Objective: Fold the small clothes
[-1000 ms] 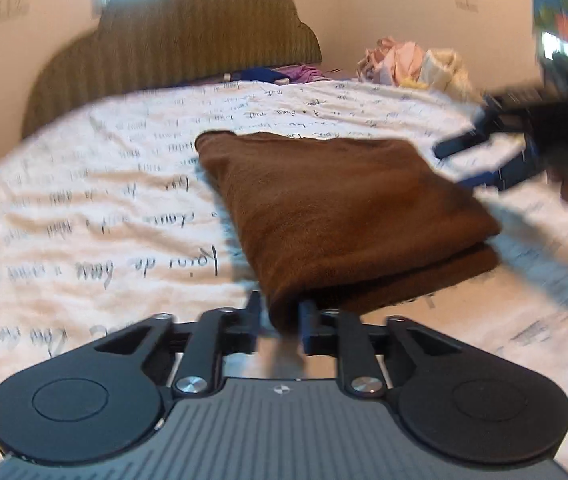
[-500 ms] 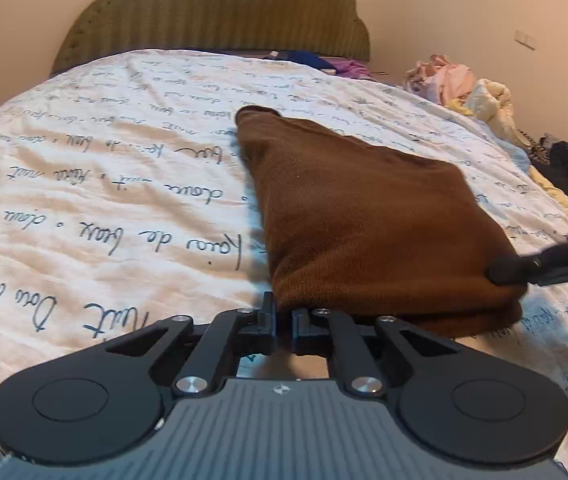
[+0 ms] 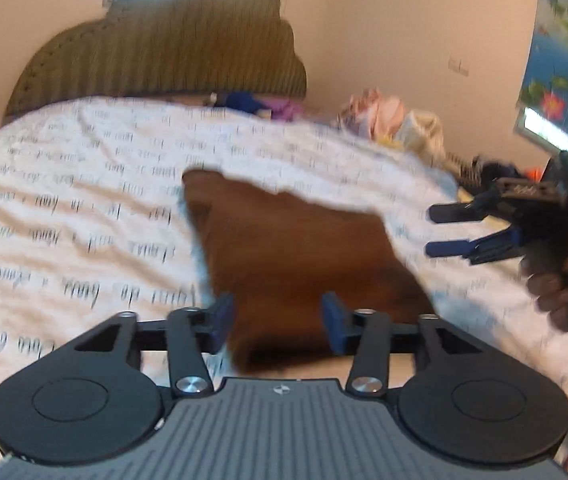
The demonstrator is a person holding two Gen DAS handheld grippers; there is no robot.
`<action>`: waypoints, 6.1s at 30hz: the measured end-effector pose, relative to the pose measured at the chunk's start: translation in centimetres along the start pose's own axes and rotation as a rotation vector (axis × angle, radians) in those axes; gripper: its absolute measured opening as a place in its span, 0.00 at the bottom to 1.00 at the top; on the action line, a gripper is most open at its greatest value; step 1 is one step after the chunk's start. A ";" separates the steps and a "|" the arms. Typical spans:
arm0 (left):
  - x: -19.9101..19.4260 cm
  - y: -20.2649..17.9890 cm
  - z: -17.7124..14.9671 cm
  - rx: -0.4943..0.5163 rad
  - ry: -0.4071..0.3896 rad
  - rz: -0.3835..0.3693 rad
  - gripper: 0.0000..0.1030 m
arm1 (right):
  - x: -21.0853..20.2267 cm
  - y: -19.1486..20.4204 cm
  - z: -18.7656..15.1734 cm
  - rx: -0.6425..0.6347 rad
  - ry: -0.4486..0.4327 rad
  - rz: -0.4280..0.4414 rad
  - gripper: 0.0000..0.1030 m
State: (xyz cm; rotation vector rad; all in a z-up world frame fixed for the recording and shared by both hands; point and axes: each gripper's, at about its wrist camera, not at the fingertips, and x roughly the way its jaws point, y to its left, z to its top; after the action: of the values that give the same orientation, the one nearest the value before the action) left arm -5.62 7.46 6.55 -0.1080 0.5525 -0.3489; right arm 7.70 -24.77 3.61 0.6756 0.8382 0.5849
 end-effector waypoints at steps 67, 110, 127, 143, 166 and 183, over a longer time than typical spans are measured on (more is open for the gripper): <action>5.8 -3.0 -5.8 0.077 0.153 0.291 1.00 | 5.5 7.7 -15.8 -0.374 -0.169 -0.699 1.00; 5.6 -3.3 -5.9 0.074 0.152 0.299 1.00 | 5.6 7.3 -15.7 -0.369 -0.179 -0.693 1.00; 5.6 -3.3 -5.9 0.074 0.151 0.299 1.00 | 5.5 7.4 -15.8 -0.368 -0.180 -0.692 1.00; 5.6 -3.3 -5.9 0.073 0.151 0.298 1.00 | 5.5 7.4 -15.8 -0.367 -0.181 -0.691 1.00; 6.2 -3.2 -5.2 0.041 0.195 0.304 1.00 | 5.8 7.3 -14.3 -0.260 -0.203 -0.721 1.00; 6.1 -3.2 -5.2 0.034 0.191 0.306 1.00 | 5.9 7.1 -14.3 -0.311 -0.182 -0.719 1.00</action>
State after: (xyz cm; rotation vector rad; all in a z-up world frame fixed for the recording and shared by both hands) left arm -4.47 2.30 -0.30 0.0435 0.7408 -0.0695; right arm -2.23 -11.71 -0.98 0.1113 0.7350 -0.0043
